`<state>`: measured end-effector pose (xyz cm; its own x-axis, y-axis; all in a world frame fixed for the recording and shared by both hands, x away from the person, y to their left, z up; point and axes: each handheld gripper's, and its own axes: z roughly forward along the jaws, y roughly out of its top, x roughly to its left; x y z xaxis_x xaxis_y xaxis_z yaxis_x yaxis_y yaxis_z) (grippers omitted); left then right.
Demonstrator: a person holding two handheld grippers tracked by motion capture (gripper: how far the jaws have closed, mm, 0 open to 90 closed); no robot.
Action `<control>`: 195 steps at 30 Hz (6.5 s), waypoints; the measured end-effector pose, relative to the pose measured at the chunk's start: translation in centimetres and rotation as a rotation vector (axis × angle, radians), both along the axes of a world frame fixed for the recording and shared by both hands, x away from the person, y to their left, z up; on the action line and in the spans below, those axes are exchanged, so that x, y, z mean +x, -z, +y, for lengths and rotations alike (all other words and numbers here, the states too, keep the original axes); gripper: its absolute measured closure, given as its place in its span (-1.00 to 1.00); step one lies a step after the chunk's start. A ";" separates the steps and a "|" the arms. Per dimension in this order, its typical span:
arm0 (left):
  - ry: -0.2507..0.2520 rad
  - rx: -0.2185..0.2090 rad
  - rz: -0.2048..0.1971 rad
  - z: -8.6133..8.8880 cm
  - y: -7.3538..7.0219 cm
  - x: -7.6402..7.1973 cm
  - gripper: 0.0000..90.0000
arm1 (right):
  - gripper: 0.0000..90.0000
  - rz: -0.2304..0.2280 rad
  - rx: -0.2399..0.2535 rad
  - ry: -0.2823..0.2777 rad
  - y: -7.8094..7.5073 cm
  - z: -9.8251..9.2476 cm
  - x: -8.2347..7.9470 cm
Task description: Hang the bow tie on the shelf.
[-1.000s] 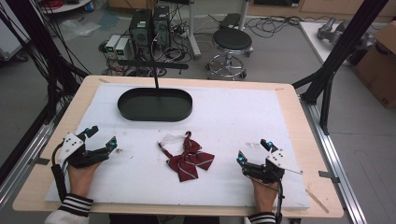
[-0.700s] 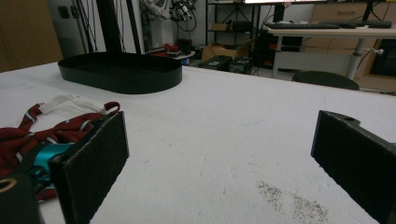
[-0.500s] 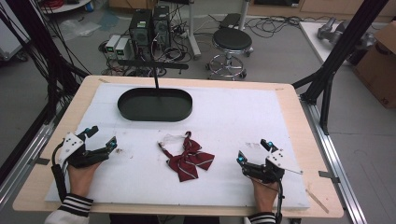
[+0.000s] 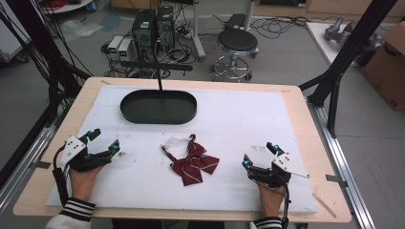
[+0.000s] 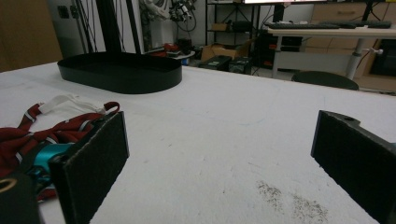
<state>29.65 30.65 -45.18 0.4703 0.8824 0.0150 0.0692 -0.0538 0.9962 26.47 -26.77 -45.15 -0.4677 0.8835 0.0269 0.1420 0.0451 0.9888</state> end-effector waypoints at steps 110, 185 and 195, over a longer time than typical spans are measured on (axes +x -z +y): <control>0.497 0.719 0.772 -19.7 -3.8 11.9 0.93 | -0.93 0.002 0.039 0.004 0.0 -0.4 0.0; 0.218 0.133 0.196 -13.6 -20.8 18.1 0.94 | -0.93 -0.002 0.037 0.005 0.0 -0.4 0.1; 0.160 0.139 0.187 -13.8 -21.2 20.3 0.94 | -0.93 0.003 0.038 0.004 0.0 -0.4 0.0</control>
